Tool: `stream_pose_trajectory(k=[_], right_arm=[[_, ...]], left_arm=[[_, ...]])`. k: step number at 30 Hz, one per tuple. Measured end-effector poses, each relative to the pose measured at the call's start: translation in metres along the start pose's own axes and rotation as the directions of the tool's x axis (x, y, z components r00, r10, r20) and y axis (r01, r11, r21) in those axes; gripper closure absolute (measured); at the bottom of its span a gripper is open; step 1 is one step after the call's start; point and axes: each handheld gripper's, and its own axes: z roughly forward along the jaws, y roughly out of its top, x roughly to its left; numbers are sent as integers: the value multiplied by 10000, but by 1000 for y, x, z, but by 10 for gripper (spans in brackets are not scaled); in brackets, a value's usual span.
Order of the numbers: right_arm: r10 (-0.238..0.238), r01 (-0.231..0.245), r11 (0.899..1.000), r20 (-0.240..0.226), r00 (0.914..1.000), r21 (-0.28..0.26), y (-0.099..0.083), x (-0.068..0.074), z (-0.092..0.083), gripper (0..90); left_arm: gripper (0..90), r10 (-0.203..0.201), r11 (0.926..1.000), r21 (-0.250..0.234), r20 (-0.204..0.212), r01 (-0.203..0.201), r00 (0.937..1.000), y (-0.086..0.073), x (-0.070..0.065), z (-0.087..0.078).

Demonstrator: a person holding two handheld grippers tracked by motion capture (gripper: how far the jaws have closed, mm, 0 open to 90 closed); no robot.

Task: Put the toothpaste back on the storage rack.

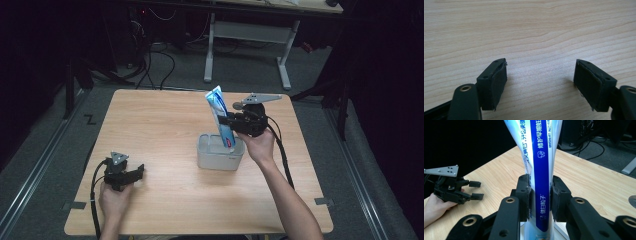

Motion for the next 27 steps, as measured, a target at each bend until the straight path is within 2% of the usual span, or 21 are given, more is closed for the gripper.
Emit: stream_pose_trajectory(k=[14, 23, 27], right_arm=[[12, -9, 9996, -109, 9999, 276, -8, 0, 15, 715], [-195, 187, 9989, 193, 9996, 435, -9, 1, 17, 715], [-145, 136, 9987, 189, 9997, 486, -11, 0, 19, 715]], left_arm=[[273, 7, 10000, -4, 10, -7, 10000, 0, 0, 0], [273, 4, 10000, -4, 15, -4, 10000, 0, 0, 0], [273, 3, 10000, -8, 17, -3, 10000, 0, 0, 0]])
